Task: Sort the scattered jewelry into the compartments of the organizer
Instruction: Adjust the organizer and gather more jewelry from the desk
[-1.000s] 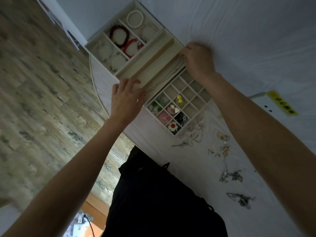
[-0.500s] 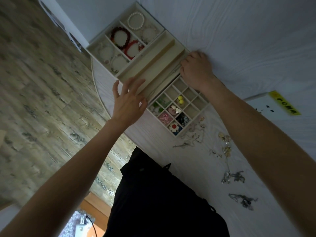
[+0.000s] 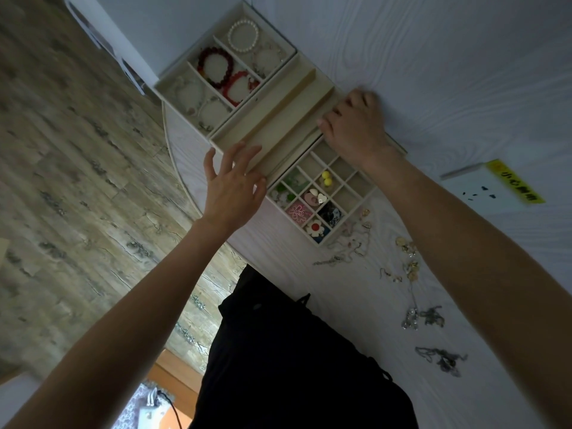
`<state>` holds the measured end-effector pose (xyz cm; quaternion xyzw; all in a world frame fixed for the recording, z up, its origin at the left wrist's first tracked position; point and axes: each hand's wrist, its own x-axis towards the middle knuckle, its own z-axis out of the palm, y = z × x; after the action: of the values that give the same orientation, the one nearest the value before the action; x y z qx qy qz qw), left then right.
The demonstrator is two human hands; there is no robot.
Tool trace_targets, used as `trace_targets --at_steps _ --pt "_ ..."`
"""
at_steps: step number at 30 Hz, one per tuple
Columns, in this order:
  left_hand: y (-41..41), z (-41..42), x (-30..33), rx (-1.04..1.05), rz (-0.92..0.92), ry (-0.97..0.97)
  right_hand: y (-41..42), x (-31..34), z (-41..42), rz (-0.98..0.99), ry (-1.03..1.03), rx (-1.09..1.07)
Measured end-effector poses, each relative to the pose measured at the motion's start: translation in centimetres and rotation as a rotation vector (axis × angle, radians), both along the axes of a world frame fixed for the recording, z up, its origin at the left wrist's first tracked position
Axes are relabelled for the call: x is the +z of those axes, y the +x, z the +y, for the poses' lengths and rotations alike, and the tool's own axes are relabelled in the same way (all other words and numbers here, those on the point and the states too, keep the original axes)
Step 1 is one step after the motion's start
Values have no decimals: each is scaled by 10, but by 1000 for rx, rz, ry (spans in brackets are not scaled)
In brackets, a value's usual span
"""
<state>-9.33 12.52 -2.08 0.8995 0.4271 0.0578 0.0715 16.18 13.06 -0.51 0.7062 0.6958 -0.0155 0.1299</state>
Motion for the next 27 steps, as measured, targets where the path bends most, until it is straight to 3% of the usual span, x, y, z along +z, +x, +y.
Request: trace_targets --at_steps 10,13,16,21,24,27 --pt "0 2 2 3 16 -26 1 5 2 0 25 -24" --pt "1 2 4 32 -28 -9 2 3 1 82 73 -81" --pt "8 -1 9 20 -178 24 0 8 -11 229 258 -125" --pt "36 -21 35 -126 -403 -50 -21 34 -82 458 637 -278" --pt "57 -45 45 -327 -452 -121 -31 40 -152 512 656 -411" --pt "75 -71 40 -574 -410 -203 -38 34 -222 508 541 -578"
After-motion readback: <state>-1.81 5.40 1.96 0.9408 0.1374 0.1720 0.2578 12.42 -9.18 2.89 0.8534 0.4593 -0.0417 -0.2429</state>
